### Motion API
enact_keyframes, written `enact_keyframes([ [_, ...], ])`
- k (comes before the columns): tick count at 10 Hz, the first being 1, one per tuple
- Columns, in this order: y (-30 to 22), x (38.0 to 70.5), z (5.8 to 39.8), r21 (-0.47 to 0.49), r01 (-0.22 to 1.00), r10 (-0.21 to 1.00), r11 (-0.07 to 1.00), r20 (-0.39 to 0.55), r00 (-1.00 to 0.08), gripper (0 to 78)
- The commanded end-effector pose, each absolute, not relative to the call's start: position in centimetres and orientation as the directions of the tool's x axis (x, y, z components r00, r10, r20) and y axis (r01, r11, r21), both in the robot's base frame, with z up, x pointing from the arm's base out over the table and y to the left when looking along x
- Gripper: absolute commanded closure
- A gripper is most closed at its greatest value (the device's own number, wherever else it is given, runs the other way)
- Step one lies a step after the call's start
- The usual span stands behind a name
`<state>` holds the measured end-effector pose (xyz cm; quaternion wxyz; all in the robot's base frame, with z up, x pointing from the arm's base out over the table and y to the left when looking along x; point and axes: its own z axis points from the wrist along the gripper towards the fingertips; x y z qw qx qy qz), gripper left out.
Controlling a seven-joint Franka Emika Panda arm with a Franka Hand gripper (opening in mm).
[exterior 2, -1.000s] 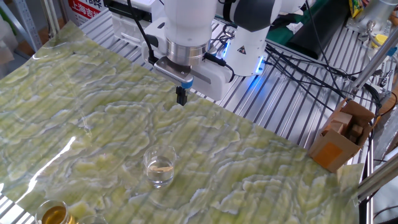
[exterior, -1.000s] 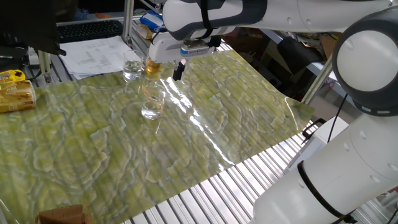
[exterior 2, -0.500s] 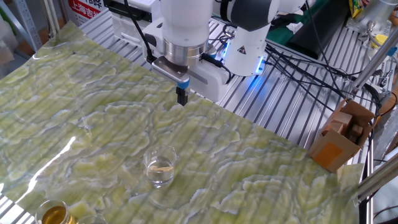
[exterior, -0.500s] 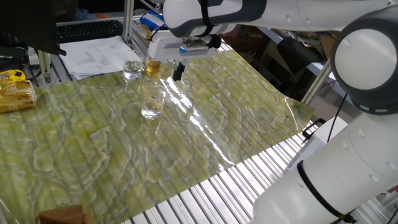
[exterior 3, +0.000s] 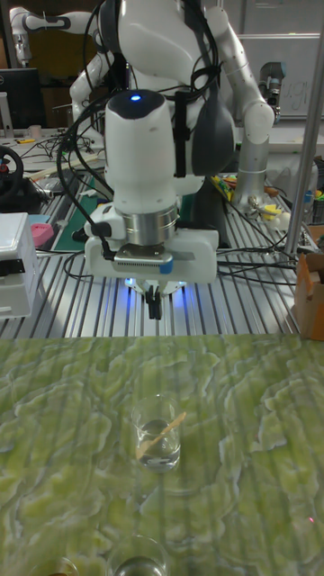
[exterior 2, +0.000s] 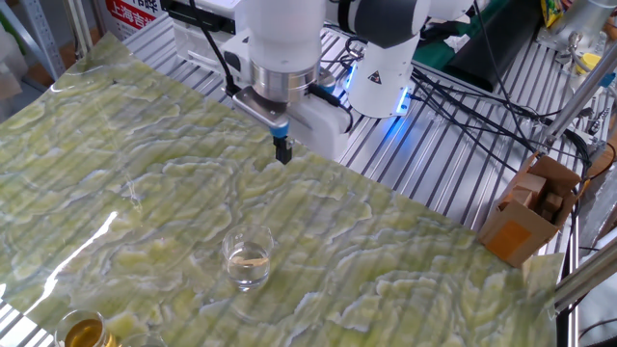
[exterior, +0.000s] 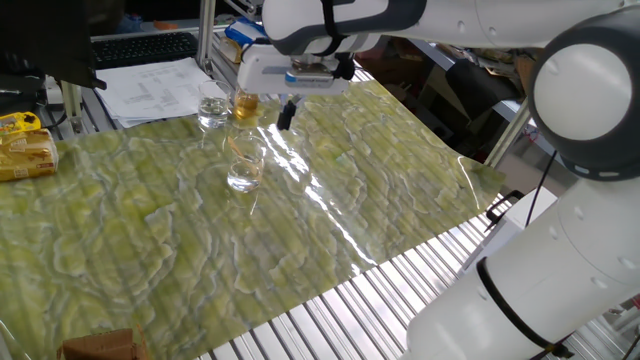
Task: Stir the beaker with a glass rod
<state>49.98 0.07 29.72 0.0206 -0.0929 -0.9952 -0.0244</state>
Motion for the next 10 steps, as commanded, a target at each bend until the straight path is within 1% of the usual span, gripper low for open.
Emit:
enact_keyframes([
  [1, 0.3, 52.0, 30.2, 0.069, 0.307, 0.303, 0.949, 0.065, -0.951, 77.6],
  [5, 0.4, 53.1, 30.3, 0.074, 0.315, 0.312, 0.946, 0.051, -0.949, 77.6],
  [7, 0.5, 54.2, 30.3, 0.072, 0.338, 0.335, 0.938, 0.055, -0.941, 77.6],
  [10, 0.6, 54.5, 30.2, 0.073, 0.343, 0.340, 0.936, 0.052, -0.939, 77.6],
])
